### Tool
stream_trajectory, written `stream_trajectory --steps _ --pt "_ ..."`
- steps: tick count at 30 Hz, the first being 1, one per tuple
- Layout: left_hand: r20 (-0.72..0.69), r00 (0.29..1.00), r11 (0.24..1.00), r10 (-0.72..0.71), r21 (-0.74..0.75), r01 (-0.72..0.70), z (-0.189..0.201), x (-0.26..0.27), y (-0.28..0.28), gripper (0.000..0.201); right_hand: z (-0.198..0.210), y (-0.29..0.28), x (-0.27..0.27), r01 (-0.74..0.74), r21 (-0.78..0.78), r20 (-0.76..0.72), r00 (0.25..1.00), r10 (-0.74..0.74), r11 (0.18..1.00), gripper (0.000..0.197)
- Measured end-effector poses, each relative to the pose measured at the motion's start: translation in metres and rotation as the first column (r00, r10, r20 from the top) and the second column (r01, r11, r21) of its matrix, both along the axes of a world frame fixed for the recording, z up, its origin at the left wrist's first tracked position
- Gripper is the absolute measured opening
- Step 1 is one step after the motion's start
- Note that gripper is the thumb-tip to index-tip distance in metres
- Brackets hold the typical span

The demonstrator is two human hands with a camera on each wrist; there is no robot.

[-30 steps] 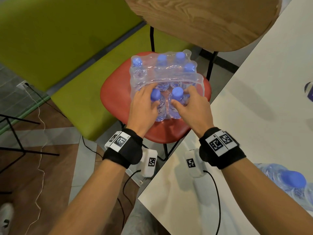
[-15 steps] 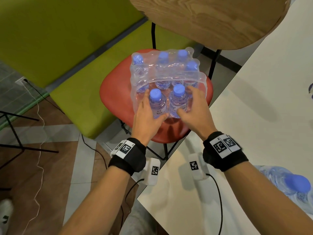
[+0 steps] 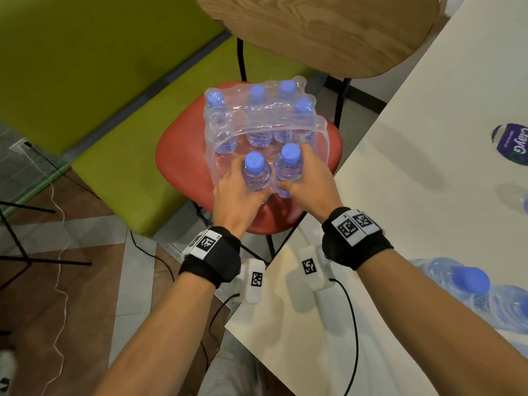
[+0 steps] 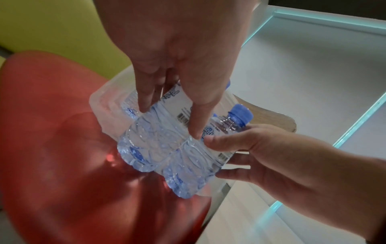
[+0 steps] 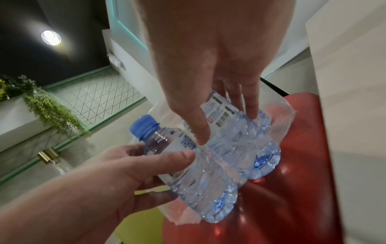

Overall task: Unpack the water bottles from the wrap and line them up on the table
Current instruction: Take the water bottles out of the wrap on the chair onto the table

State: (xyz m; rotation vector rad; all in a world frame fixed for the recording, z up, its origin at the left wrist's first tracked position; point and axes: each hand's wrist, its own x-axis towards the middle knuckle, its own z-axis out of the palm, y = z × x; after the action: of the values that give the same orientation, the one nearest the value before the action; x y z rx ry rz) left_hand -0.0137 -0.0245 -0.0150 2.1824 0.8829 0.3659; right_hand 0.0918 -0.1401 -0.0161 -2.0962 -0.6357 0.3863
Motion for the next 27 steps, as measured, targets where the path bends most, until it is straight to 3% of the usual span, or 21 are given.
stream_trajectory --steps 7,17,21,27 --pt "-0.017 1.000 0.997 0.010 -0.075 -0.011 0.014 -0.055 -0.064 0.054 0.005 -0.071 -0.062 0.187 0.001 -0.079 0.979 -0.186 0.982 0.047" --pt "-0.038 0.960 0.949 -0.276 -0.172 0.266 0.012 -0.124 -0.187 0.059 0.014 -0.217 -0.160 0.340 -0.053 -0.123 0.931 -0.344 0.939 0.048" --pt "-0.031 0.928 0.911 -0.371 -0.205 0.357 0.008 -0.134 -0.237 0.061 0.015 -0.275 -0.186 0.453 -0.063 -0.144 0.878 -0.457 0.889 0.042" --pt "-0.041 0.858 0.840 -0.513 -0.232 0.491 0.002 -0.132 -0.305 0.058 0.008 -0.355 -0.212 0.636 -0.088 -0.111 0.759 -0.642 0.767 0.052"
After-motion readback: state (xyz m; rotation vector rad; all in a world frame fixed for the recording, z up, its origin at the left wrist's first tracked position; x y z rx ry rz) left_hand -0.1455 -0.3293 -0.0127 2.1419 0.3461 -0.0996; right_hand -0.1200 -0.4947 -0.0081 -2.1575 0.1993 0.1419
